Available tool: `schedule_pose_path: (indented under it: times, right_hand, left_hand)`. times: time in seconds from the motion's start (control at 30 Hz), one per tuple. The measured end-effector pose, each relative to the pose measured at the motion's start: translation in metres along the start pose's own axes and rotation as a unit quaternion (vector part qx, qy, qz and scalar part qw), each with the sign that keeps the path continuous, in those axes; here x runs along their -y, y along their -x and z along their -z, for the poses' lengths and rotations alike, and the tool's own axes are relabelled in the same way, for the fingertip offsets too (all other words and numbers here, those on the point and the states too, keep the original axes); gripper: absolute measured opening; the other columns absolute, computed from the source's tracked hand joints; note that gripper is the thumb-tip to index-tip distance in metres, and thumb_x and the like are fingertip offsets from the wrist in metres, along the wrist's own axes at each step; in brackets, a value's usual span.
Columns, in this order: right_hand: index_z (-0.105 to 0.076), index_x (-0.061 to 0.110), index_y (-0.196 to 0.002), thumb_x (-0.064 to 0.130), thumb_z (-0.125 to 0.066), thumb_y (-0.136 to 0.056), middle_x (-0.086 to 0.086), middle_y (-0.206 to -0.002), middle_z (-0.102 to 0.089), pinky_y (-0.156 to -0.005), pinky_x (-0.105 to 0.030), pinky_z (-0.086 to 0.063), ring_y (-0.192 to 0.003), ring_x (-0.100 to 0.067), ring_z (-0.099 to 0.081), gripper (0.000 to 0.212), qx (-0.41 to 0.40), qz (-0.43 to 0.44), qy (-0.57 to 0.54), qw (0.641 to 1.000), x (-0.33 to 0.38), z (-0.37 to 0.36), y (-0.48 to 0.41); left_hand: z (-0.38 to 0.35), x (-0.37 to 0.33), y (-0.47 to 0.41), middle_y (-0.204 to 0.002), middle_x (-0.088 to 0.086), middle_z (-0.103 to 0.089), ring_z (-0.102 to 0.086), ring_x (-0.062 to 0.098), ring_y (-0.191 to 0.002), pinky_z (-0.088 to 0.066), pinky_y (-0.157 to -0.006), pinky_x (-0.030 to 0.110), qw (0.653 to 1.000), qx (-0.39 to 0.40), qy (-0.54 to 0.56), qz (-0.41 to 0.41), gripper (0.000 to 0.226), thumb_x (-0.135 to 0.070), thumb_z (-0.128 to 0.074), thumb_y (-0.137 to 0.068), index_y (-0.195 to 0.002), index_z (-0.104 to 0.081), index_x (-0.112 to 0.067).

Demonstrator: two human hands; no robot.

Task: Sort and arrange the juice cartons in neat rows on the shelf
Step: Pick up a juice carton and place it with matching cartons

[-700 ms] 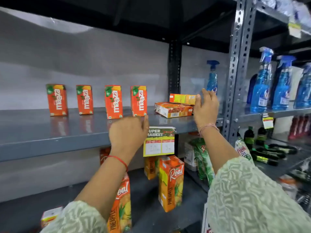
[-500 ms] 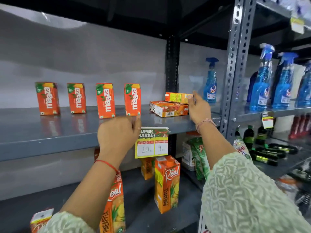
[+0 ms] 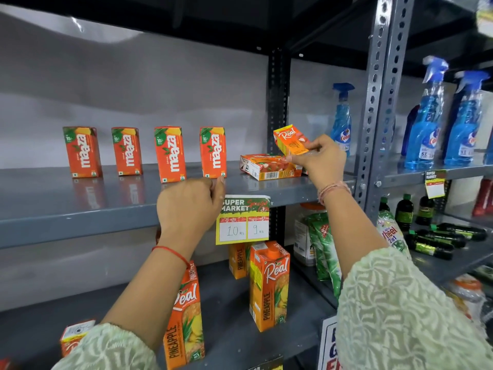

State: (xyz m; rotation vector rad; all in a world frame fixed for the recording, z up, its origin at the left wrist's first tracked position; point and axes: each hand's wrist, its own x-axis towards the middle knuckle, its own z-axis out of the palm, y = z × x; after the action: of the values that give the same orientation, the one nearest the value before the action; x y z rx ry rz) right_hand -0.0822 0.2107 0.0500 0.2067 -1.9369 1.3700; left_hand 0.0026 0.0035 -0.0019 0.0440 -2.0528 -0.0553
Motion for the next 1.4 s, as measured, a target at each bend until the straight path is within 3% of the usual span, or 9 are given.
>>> schedule_pose_path:
  times: [0.1,0.3,0.4,0.5,0.63,0.87,1.13,1.27,1.4]
  right_hand:
    - [-0.058,0.014,-0.076,0.023,-0.08,-0.069,-0.004,-0.092,-0.062,-0.052,0.006,-0.039,-0.083,-0.01,-0.054,0.026,-0.048,-0.01,-0.083,0.995,-0.002,-0.008,0.017]
    - [-0.069,-0.002,-0.077,0.013,-0.072,-0.076,-0.015,-0.086,-0.07,-0.07,-0.015,-0.044,-0.093,-0.019,-0.067,0.016,-0.095,0.011,-0.09,0.991,0.013,-0.018,0.035]
    - [-0.052,0.015,-0.061,0.018,-0.08,-0.068,-0.005,-0.089,-0.064,-0.075,-0.015,-0.041,-0.097,-0.012,-0.062,0.029,-0.083,0.022,-0.08,0.993,0.019,-0.021,0.051]
    - [-0.036,0.026,-0.066,0.02,-0.083,-0.065,-0.004,-0.091,-0.062,-0.073,-0.021,-0.046,-0.093,-0.016,-0.063,0.047,-0.036,0.044,-0.069,0.996,0.023,-0.021,0.057]
    - [-0.051,0.014,-0.104,0.017,-0.078,-0.071,-0.007,-0.093,-0.062,-0.061,-0.018,-0.046,-0.085,-0.018,-0.06,0.043,0.109,0.022,-0.016,0.994,0.036,-0.013,0.047]
    - [-0.051,0.017,-0.071,0.015,-0.081,-0.067,-0.003,-0.086,-0.061,-0.074,-0.038,-0.055,-0.082,-0.02,-0.059,0.03,0.197,0.0,0.13,0.972,0.061,-0.007,0.034]
    - [-0.048,0.022,-0.084,-0.003,-0.068,-0.078,-0.012,-0.097,-0.064,-0.063,-0.03,-0.057,-0.081,-0.025,-0.066,0.033,0.147,-0.097,-0.244,0.954,0.04,-0.011,0.053]
    - [-0.05,0.012,-0.111,0.0,-0.061,-0.085,-0.003,-0.102,-0.064,-0.077,-0.038,-0.058,-0.089,-0.02,-0.066,0.031,0.202,-0.095,-0.303,0.927,0.056,-0.029,0.064]
    - [-0.056,0.019,-0.09,-0.003,-0.064,-0.081,0.001,-0.086,-0.066,-0.075,-0.038,-0.057,-0.077,-0.016,-0.068,0.025,0.254,-0.07,-0.305,0.915,0.091,-0.06,0.086]
  left_hand:
    - [0.002,0.001,0.0,-0.042,-0.004,-0.028,-0.029,0.014,-0.037,-0.009,-0.048,0.011,1.0,0.001,-0.004,-0.003,0.047,-0.033,-0.056,-0.089,-0.048,-0.039,-0.016]
    - [0.012,0.019,0.002,-0.061,0.001,-0.053,-0.05,0.019,-0.056,-0.021,-0.044,0.019,0.994,0.051,-0.052,-0.08,0.048,-0.04,-0.032,-0.098,-0.074,-0.063,-0.013]
    - [0.023,0.036,0.008,-0.053,0.005,-0.06,-0.057,0.023,-0.044,-0.029,-0.043,0.018,0.992,0.045,-0.038,-0.113,0.049,-0.036,-0.039,-0.095,-0.065,-0.065,-0.008]
    - [0.023,0.05,0.013,-0.05,0.006,-0.063,-0.055,0.022,-0.037,-0.027,-0.041,0.015,0.988,0.01,-0.041,-0.147,0.038,-0.03,-0.048,-0.087,-0.064,-0.068,-0.008]
    - [0.024,0.06,0.015,-0.057,0.007,-0.067,-0.059,0.023,-0.041,-0.036,-0.04,0.018,0.989,0.017,-0.04,-0.145,0.039,-0.03,-0.046,-0.088,-0.069,-0.071,-0.007]
    - [0.021,0.06,0.015,-0.053,0.004,-0.064,-0.056,0.021,-0.039,-0.024,-0.04,0.012,0.99,0.0,-0.038,-0.135,0.049,-0.033,-0.036,-0.091,-0.062,-0.067,-0.01]
    - [0.021,0.064,0.015,-0.057,0.005,-0.066,-0.058,0.02,-0.043,-0.031,-0.042,0.015,0.988,0.013,-0.036,-0.147,0.044,-0.032,-0.041,-0.091,-0.069,-0.07,-0.008]
    - [0.03,0.081,0.02,-0.06,0.006,-0.068,-0.061,0.022,-0.044,-0.043,-0.039,0.022,0.989,-0.005,-0.03,-0.141,0.051,-0.033,-0.032,-0.091,-0.07,-0.071,-0.008]
    - [0.057,0.131,0.031,-0.054,0.008,-0.065,-0.057,0.027,-0.039,-0.035,-0.037,0.019,0.99,-0.015,-0.08,-0.113,0.048,-0.031,-0.035,-0.09,-0.063,-0.068,-0.008]
